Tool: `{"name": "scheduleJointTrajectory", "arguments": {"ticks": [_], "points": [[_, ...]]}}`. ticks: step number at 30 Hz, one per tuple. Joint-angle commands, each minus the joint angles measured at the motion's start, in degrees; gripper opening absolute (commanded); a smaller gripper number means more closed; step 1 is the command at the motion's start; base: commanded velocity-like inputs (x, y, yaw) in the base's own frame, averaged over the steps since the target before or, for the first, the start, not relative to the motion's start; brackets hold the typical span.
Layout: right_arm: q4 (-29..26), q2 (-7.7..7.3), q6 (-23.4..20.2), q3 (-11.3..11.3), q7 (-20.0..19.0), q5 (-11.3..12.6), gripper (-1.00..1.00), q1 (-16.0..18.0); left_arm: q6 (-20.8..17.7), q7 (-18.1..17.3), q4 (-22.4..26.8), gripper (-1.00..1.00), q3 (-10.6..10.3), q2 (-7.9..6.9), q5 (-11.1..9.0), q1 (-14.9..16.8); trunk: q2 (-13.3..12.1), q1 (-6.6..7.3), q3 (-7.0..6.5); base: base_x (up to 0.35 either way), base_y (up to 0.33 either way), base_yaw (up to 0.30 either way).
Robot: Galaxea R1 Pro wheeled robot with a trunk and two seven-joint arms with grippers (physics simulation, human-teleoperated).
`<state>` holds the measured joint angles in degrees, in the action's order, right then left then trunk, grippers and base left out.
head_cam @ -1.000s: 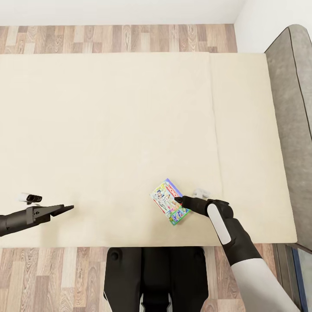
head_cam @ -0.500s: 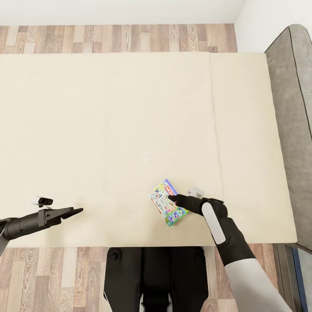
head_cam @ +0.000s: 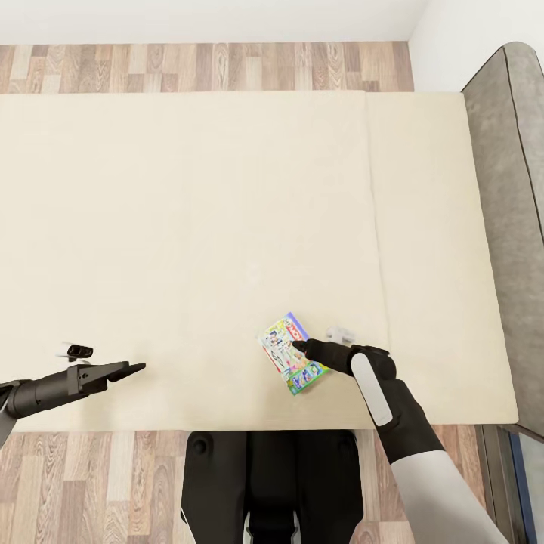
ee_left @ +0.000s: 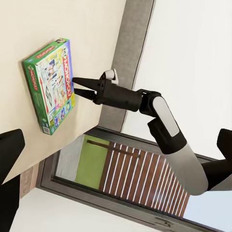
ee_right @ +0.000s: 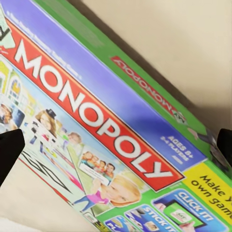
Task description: Put all the toys in the child's room - the three board games (two on the bed and one on the table), the two jigsaw puzzles on the table, and the tennis ball on the table - inside the toy box on the table in the child's room.
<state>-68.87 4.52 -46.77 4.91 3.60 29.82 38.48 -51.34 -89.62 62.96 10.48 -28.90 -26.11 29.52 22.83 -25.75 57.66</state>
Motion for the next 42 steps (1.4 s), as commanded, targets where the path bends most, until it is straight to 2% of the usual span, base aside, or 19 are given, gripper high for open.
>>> {"name": "scheduleJointTrajectory", "arguments": {"ticks": [1, 42], "points": [[0.02, 0.03, -0.21, 0.01, 0.37, 0.41, 1.00, 0.02, -0.61, -0.20, 0.00, 1.00, -0.02, -0.02, 0.00, 0.01, 0.09, -0.03, 0.06, 0.000, 0.000, 0.000], [0.71, 0.44, -1.77, 0.10, 0.27, 0.44, 1.00, 0.02, -0.69, -0.21, -0.03, 1.00, -0.02, -0.02, -0.02, 0.01, 0.09, -0.03, 0.06, 0.000, 0.024, 0.000]]}}
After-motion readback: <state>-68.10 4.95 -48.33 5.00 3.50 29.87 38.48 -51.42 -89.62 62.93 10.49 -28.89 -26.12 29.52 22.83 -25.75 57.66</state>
